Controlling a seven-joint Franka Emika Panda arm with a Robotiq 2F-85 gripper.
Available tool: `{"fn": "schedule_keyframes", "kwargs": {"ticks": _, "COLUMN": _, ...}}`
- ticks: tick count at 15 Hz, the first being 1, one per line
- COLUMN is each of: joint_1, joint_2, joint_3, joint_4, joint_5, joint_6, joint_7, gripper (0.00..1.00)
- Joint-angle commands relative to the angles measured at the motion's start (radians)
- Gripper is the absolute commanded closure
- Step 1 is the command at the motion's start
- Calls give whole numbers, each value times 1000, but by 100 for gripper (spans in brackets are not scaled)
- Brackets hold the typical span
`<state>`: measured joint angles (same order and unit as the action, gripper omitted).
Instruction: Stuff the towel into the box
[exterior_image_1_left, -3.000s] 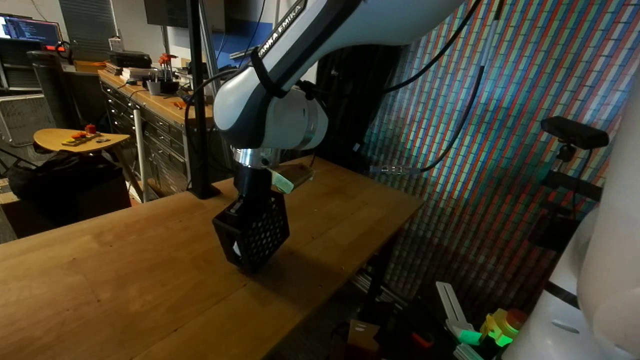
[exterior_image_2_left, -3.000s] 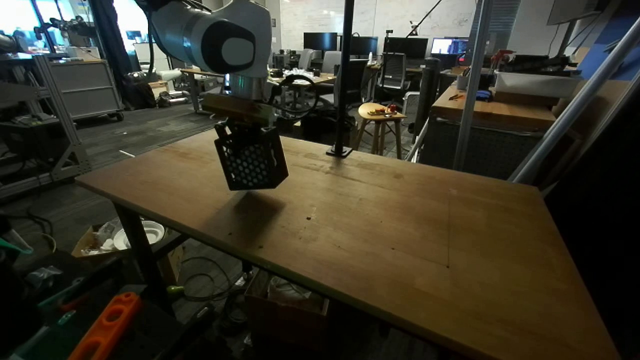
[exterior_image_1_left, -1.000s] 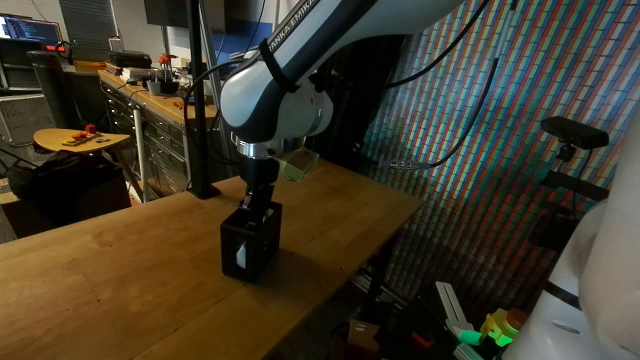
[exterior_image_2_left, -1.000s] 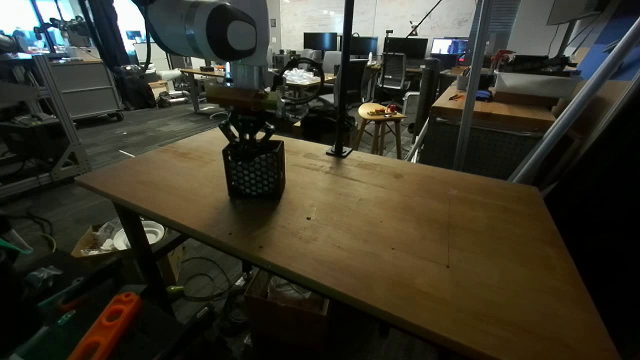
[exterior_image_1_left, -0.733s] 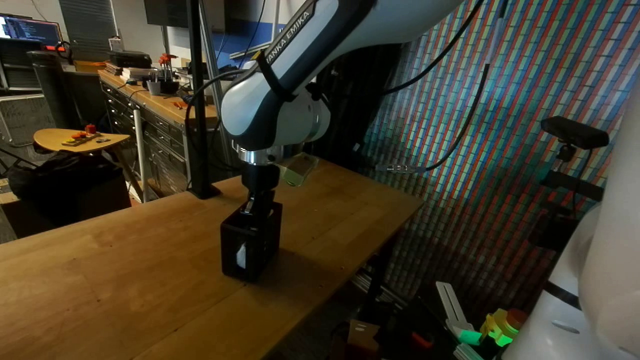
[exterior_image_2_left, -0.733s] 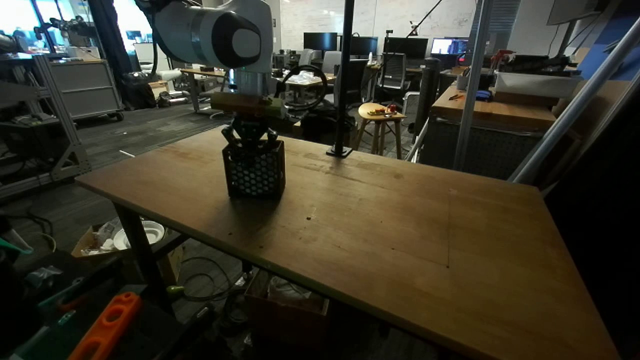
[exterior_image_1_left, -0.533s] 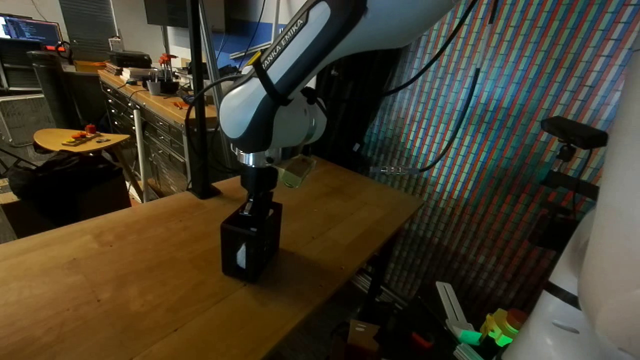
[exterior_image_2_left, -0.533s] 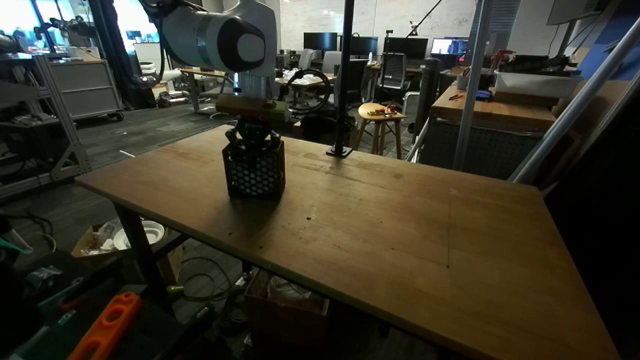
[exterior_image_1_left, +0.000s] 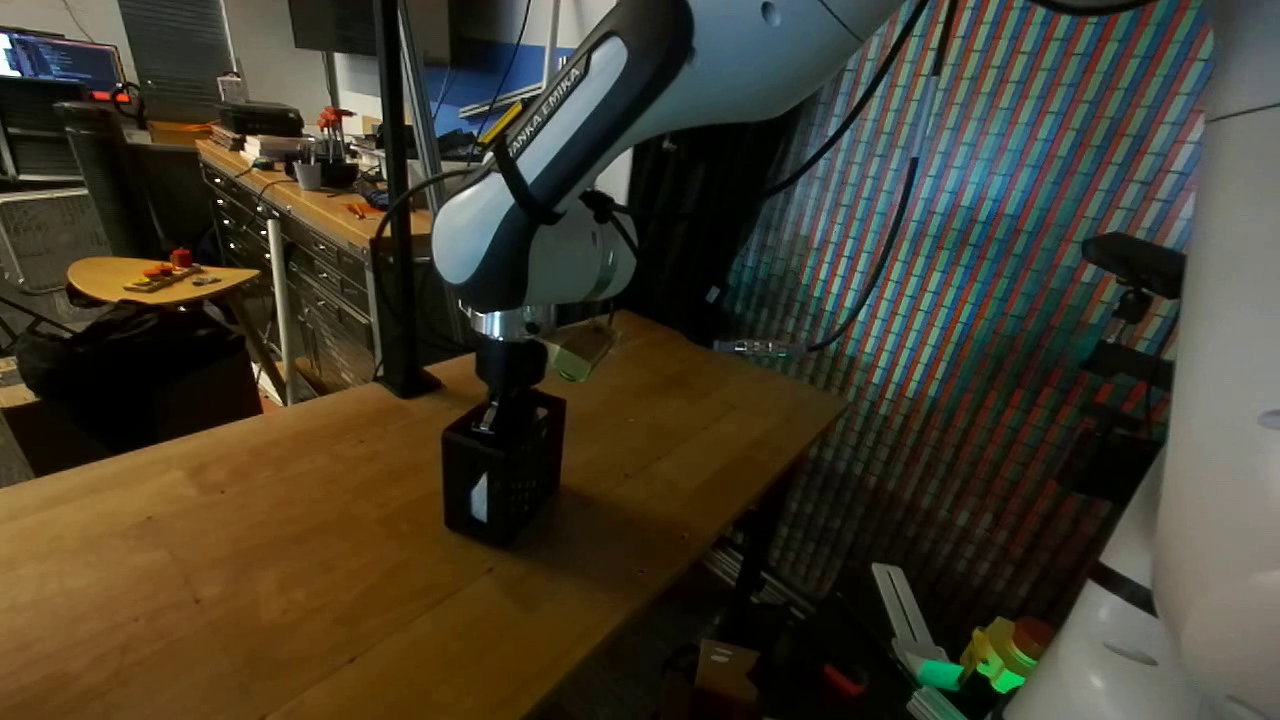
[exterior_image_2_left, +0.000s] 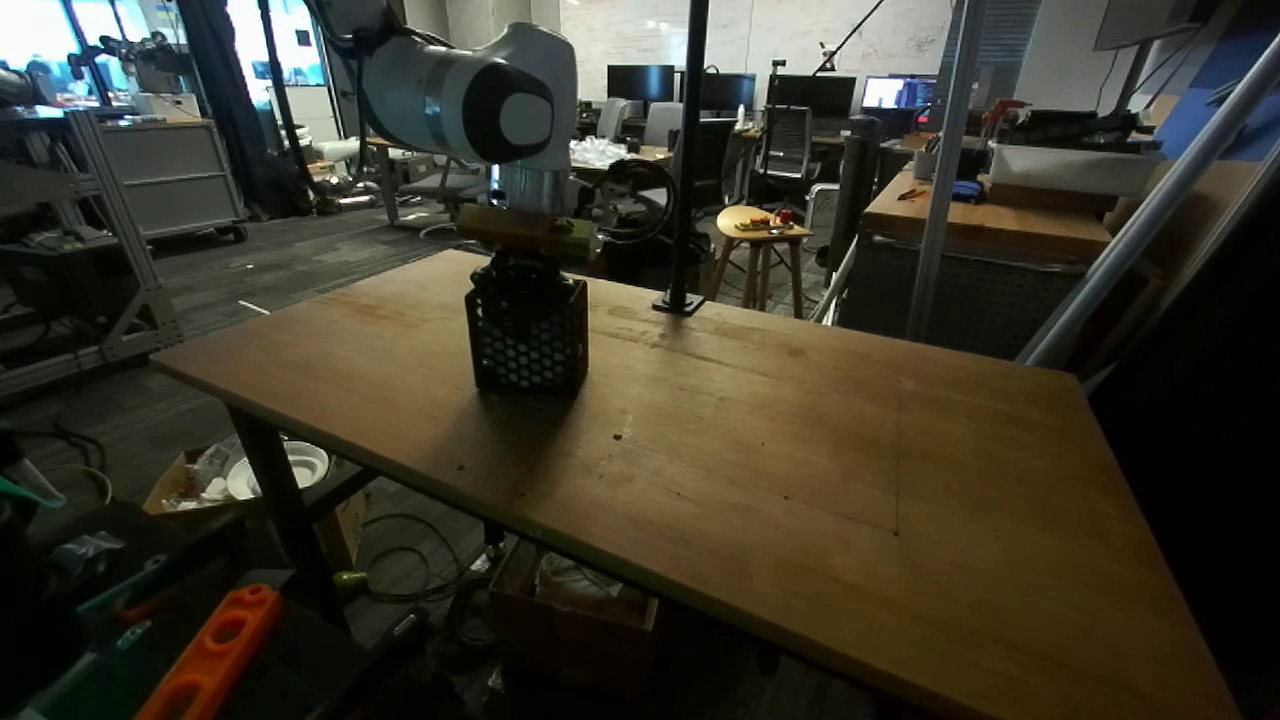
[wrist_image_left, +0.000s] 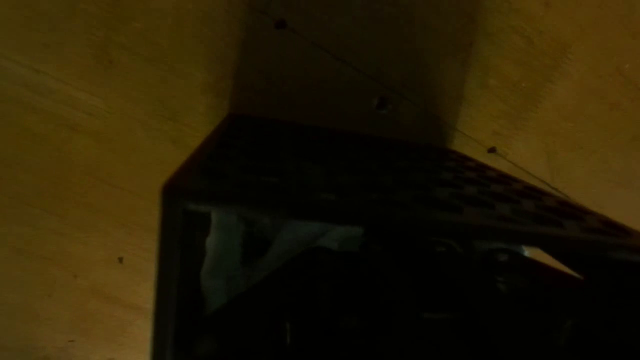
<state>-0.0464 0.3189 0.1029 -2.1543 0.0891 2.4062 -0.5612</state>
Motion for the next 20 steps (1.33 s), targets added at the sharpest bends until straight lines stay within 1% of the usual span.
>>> {"fn": "schedule_keyframes", "kwargs": {"ticks": 1, "joint_1": -36, "joint_2": 74, "joint_3": 25, "joint_4": 25, "joint_5": 60, "joint_6": 48, "joint_7": -64, "gripper": 87}}
{"fn": "schedule_keyframes", "kwargs": {"ticks": 6, "joint_1": -56, "joint_2": 81, "joint_3": 37, "joint_4": 19, "joint_5": 125, "joint_6": 60, "joint_7": -108, "gripper": 87}}
{"fn": "schedule_keyframes", "kwargs": {"ticks": 9, "joint_1": -60, "joint_2": 76, "joint_3": 40, "joint_4": 14, "joint_5": 144, "joint_6": 56, "joint_7": -121, "gripper": 87}}
{"fn": "schedule_keyframes", "kwargs": {"ticks": 16, "joint_1": -31, "joint_2": -12, "joint_3": 15, "joint_4": -33, "joint_5": 72, "joint_6": 33, "joint_7": -57, "gripper": 87}}
{"fn": "schedule_keyframes", "kwargs": {"ticks": 20, "joint_1": -13, "joint_2": -120, "joint_3": -2, "joint_4": -112, "joint_5": 10, "joint_6": 39, "joint_7": 26, "gripper": 87}}
